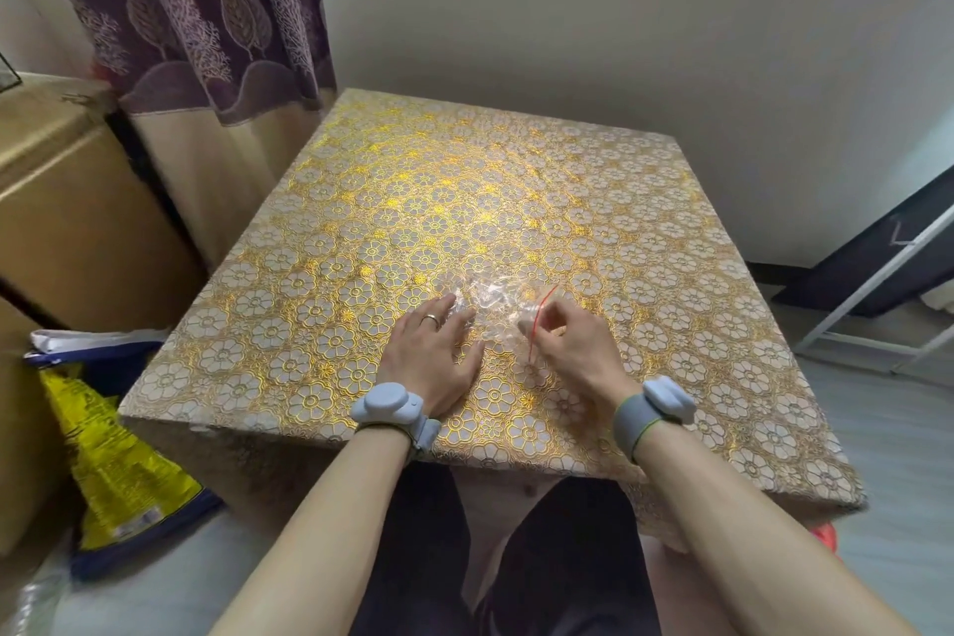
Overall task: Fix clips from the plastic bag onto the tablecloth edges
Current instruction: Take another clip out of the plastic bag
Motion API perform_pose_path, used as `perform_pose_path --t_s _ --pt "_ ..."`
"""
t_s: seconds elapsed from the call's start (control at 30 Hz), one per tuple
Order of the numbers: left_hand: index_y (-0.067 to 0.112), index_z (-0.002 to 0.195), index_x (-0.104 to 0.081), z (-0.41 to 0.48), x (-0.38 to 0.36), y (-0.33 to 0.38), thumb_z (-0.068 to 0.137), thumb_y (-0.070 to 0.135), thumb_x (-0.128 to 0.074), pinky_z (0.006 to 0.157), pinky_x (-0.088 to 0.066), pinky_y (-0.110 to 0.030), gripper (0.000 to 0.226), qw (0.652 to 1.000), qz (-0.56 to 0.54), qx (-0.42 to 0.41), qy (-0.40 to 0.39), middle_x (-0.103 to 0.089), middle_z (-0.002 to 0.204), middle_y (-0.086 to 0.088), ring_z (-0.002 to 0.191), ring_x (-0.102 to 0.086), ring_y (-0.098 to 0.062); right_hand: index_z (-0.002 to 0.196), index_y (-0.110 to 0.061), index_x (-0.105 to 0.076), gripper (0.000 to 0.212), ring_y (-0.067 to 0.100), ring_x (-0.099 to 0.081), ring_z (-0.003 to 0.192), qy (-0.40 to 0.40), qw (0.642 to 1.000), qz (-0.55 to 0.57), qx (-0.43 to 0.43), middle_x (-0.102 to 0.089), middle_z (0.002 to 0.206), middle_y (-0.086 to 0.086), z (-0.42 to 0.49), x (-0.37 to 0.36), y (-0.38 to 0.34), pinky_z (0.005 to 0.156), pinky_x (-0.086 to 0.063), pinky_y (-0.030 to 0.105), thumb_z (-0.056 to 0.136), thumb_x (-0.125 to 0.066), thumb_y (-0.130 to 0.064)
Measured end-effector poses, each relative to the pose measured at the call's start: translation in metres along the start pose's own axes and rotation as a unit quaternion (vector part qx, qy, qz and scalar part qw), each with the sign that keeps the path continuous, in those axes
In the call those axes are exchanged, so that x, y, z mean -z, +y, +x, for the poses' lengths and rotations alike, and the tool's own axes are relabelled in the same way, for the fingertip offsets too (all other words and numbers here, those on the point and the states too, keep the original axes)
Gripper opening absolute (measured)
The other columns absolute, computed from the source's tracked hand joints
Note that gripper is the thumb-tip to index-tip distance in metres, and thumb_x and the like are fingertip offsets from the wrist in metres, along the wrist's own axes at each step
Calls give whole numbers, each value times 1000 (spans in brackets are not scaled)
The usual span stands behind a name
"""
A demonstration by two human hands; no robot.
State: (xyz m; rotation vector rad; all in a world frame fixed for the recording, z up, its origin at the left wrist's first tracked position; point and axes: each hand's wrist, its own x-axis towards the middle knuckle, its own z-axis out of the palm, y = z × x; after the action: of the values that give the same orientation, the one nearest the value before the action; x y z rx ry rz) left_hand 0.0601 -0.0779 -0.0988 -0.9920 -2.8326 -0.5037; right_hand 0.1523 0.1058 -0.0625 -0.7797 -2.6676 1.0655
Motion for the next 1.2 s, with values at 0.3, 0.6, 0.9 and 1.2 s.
perform_pose_path --t_s 0.3,0.6,0.9,1.2 --pt "35 138 -45 0 1 0 90 60 -36 118 -22 -40 55 1000 -4 -1 0 -38 151 7 141 -28 -17 105 -16 -74 25 24 -74 84 13 973 218 -69 -74 100 3 -7 6 1 72 -63 45 86 -75 -33" --pt "34 139 -45 -1 2 0 90 60 -36 118 -22 -39 55 1000 -4 2 5 -40 150 5 140 -30 -18 108 -13 -72 40 21 -73 68 19 932 329 -149 -77 85 9 -14 11 -1 66 -61 35 77 -84 -35" --pt "31 133 -53 -1 -1 0 89 56 -44 114 -28 -40 51 1000 -15 -1 23 -48 144 2 135 -37 -21 90 -4 -70 12 31 -69 74 -15 924 341 -172 -75 89 15 -18 12 -8 79 -60 46 89 -73 -16" --pt "31 136 -50 -1 1 -1 91 56 -41 115 -26 -40 52 1000 -15 -2 17 -45 147 2 137 -34 -20 93 -26 -73 17 10 -74 64 70 982 167 -61 -75 84 -6 -16 21 -18 70 -64 39 94 -64 -41"
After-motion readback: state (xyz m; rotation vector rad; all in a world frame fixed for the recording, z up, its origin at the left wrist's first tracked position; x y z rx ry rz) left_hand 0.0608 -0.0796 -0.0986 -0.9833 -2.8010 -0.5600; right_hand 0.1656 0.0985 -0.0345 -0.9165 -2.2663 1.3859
